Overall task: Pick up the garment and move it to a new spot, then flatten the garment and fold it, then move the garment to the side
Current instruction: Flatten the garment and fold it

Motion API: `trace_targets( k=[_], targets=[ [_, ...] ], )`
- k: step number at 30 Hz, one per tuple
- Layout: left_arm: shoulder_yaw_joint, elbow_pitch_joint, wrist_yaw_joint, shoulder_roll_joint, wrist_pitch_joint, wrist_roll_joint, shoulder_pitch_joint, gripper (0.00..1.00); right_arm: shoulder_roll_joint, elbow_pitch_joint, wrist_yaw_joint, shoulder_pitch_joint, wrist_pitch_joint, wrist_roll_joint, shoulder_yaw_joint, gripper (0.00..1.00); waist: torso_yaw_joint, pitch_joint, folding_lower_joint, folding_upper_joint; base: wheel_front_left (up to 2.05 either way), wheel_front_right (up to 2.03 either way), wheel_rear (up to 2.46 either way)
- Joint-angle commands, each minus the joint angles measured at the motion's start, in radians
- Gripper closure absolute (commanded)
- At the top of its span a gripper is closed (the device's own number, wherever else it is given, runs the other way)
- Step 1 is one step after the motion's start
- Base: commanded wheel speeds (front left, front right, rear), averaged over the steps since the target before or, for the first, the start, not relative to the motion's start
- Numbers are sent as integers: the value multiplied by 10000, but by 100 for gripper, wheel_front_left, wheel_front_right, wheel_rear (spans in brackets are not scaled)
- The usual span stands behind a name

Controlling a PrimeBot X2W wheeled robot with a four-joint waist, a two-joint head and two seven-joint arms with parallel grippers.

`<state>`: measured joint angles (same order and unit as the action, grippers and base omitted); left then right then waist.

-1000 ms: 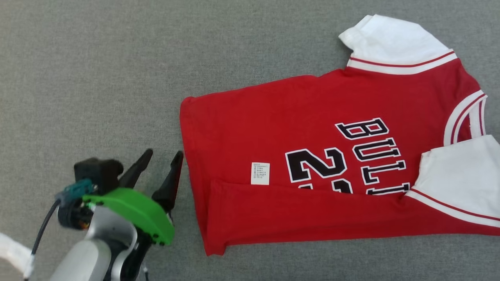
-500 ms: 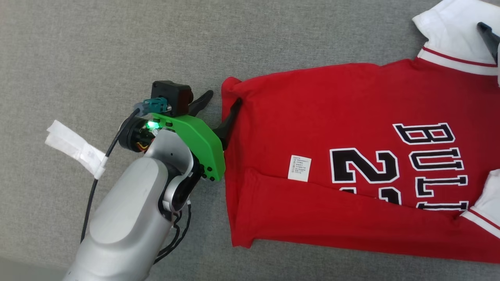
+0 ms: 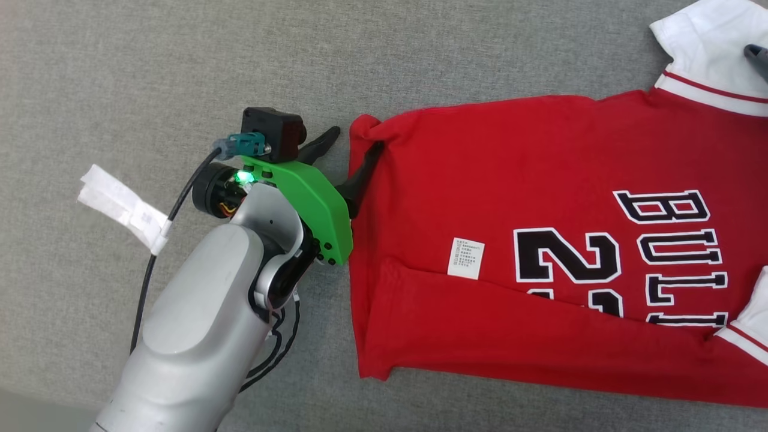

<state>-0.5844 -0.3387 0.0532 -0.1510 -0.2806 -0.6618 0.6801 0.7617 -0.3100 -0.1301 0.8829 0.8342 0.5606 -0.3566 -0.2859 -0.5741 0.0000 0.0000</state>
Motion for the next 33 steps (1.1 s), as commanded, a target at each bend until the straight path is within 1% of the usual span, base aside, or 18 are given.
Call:
trace_targets(
  k=[1,2,3,4,5,6,7,10,14,17,22,24,28,30,33],
  targets=[
    [-196,-229,103,76,-201,-20,-17,0,-56,-144,-12,-412,409,263,-288,0,53,-7,0,0,0,0,0],
    [-202,-246,108,80,-206,-49,-10,0,-43,-51,-15,-454,533,437,-341,0,81,-5,0,0,0,0,0],
    [-232,-235,164,76,-193,-58,24,34,-17,21,-23,-462,585,532,-373,0,105,-7,0,0,0,0,0],
    [-253,-229,225,95,-176,-113,52,66,11,121,-23,-493,665,705,-439,52,131,-10,0,0,0,0,0],
    [-306,-219,283,119,-225,-171,65,100,35,204,-23,-539,737,888,-519,83,153,-12,0,0,0,0,0],
    [-360,-193,362,142,-278,-250,66,100,52,281,-23,-577,808,1098,-580,100,177,-14,0,0,0,0,0],
    [-379,-167,401,156,-301,-316,62,100,75,332,-22,-581,799,1244,-588,100,194,-8,0,0,0,0,0],
    [-295,-87,456,68,-145,-433,147,100,227,522,-6,-440,238,1373,-490,100,257,29,0,0,0,0,0],
    [2,76,276,-80,432,-253,283,100,274,707,-5,-51,-892,1304,-241,100,398,163,0,0,0,0,0],
    [208,194,164,-190,815,-219,149,100,311,736,-5,-34,-1333,1546,-173,100,568,375,0,0,0,0,0],
    [314,570,33,-508,951,-288,-376,100,697,1500,-5,-454,-2201,2013,-215,100,964,912,0,0,0,0,0],
    [368,822,-45,-645,945,-331,-619,100,909,1915,-5,-752,-2741,2143,-89,100,1136,1164,0,0,0,0,0],
    [569,1420,-219,-991,996,-612,-1486,100,1212,2718,-6,-2130,-3668,2413,247,100,1590,1796,0,0,0,0,0],
    [692,1798,-343,-1205,1026,-683,-1974,100,1262,3090,-5,-3047,-4079,2385,405,100,1872,2022,0,0,0,0,0],
    [865,2523,-531,-1485,1132,-970,-3009,100,1005,3454,-6,-4735,-4653,2308,636,100,2238,2358,0,0,0,0,0]
  ],
)
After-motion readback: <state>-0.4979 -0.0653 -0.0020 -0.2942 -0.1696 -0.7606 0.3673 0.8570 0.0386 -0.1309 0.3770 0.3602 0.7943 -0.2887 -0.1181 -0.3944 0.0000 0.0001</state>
